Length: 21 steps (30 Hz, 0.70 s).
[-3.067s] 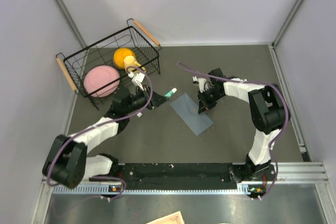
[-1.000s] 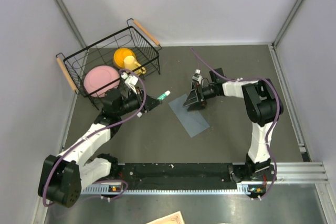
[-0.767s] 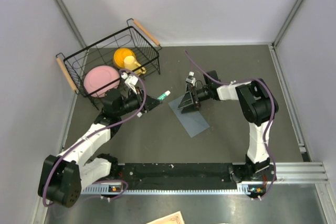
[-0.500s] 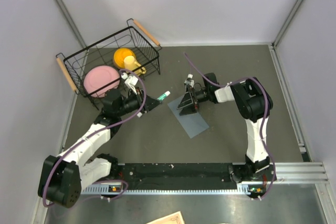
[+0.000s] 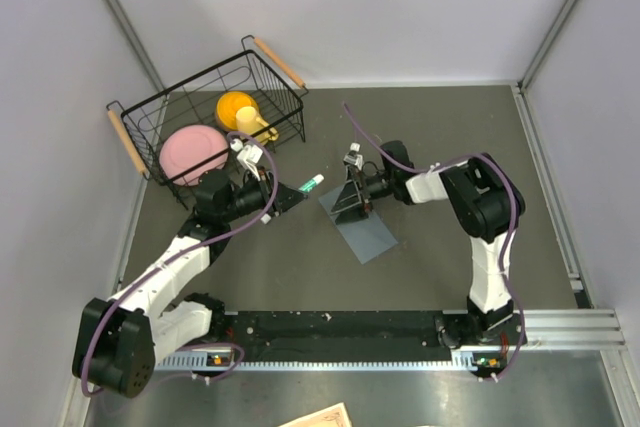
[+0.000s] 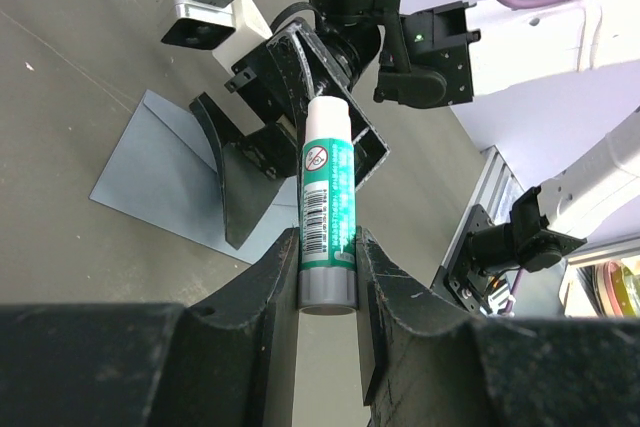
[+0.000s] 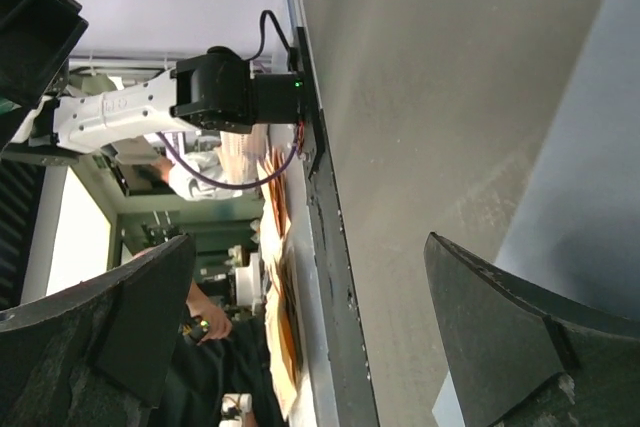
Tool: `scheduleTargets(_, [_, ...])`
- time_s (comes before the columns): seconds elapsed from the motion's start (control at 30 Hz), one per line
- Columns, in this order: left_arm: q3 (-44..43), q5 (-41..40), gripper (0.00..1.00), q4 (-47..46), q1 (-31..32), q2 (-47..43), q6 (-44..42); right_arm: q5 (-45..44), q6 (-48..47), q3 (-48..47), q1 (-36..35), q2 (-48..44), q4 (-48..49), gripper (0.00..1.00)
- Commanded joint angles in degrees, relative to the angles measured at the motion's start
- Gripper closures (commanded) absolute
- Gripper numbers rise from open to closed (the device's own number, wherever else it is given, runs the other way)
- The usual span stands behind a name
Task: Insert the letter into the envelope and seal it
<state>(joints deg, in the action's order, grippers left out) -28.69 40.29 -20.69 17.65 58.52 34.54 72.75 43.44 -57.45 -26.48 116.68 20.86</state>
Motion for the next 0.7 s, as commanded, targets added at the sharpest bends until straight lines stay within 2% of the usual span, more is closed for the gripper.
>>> scheduleTargets(0.0, [-0.23,0.84,1.00,-1.99,-0.34,-1.31,0.08,-0.07,3.76,0.50,-1.73,0.37,8.31,0.03])
scheduleTargets(0.17, [-0.49,0.66,1.00,-1.90,-0.42,-1.04,-0.18,0.37,5.60,0.41,-1.56,5.13,12.97,0.03])
scheduleTargets(0.43, [-0.93,0.40,1.00,-1.29,-0.42,-0.78,-0.53,-0.59,4.37,-0.03,-1.21,9.61,13.68,0.04])
scheduleTargets(0.57, [-1.02,0.58,1.00,-1.29,-0.42,-0.78,-0.71,0.63,11.47,0.84,-1.29,5.07,22.43,0.04])
scheduleTargets(0.67, [-1.19,1.36,1.00,-1.29,-0.42,-0.60,-0.71,1.25,15.18,2.86,-1.38,1.01,23.52,0.04])
